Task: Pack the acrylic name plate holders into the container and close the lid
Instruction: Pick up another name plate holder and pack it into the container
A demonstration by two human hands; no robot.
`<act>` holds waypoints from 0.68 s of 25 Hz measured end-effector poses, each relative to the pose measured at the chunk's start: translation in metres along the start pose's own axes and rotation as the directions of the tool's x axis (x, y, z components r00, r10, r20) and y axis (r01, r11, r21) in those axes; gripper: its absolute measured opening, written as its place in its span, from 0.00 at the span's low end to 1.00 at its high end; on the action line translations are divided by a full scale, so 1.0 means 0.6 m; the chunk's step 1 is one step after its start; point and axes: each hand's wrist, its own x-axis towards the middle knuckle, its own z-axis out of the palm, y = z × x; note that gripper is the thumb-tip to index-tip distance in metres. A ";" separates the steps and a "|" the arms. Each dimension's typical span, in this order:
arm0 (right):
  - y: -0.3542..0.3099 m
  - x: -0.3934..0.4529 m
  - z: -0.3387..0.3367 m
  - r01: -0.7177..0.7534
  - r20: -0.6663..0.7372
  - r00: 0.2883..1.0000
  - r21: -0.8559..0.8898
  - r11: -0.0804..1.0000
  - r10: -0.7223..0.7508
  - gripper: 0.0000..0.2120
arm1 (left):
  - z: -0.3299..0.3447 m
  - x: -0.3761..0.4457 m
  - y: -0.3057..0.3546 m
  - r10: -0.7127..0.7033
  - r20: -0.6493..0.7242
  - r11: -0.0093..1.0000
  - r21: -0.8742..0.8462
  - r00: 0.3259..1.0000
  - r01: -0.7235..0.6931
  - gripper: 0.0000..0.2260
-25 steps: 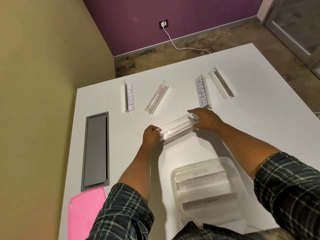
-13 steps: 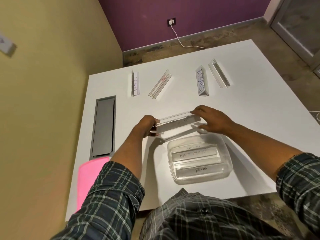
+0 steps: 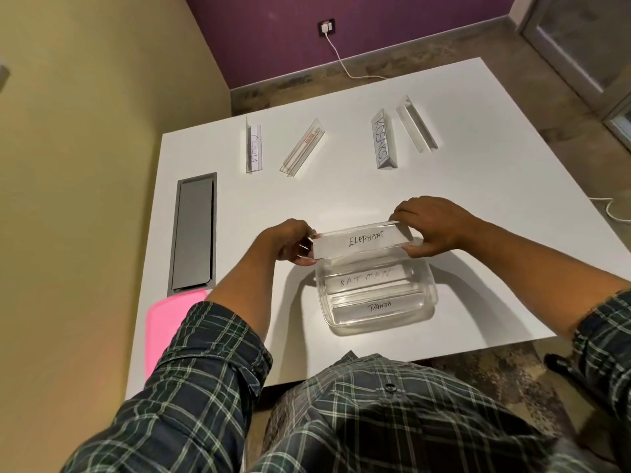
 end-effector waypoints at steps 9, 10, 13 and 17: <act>-0.013 -0.055 0.022 -0.086 0.071 0.994 0.097 0.992 0.079 0.22 | 0.054 -0.001 -0.006 0.424 0.050 0.699 0.616 0.904 -0.362 0.22; -0.014 -0.058 0.026 -0.084 0.061 0.995 0.112 0.990 0.077 0.23 | 0.054 -0.001 -0.010 0.463 0.059 0.646 0.661 0.885 -0.382 0.22; -0.015 -0.064 0.034 -0.035 0.031 0.999 0.131 0.991 0.031 0.24 | 0.056 -0.003 -0.026 0.521 0.082 0.542 0.736 0.850 -0.404 0.25; -0.025 -0.059 0.053 0.029 0.065 0.997 0.059 0.998 -0.033 0.24 | 0.062 0.006 -0.050 0.505 0.096 0.482 0.794 0.858 -0.372 0.27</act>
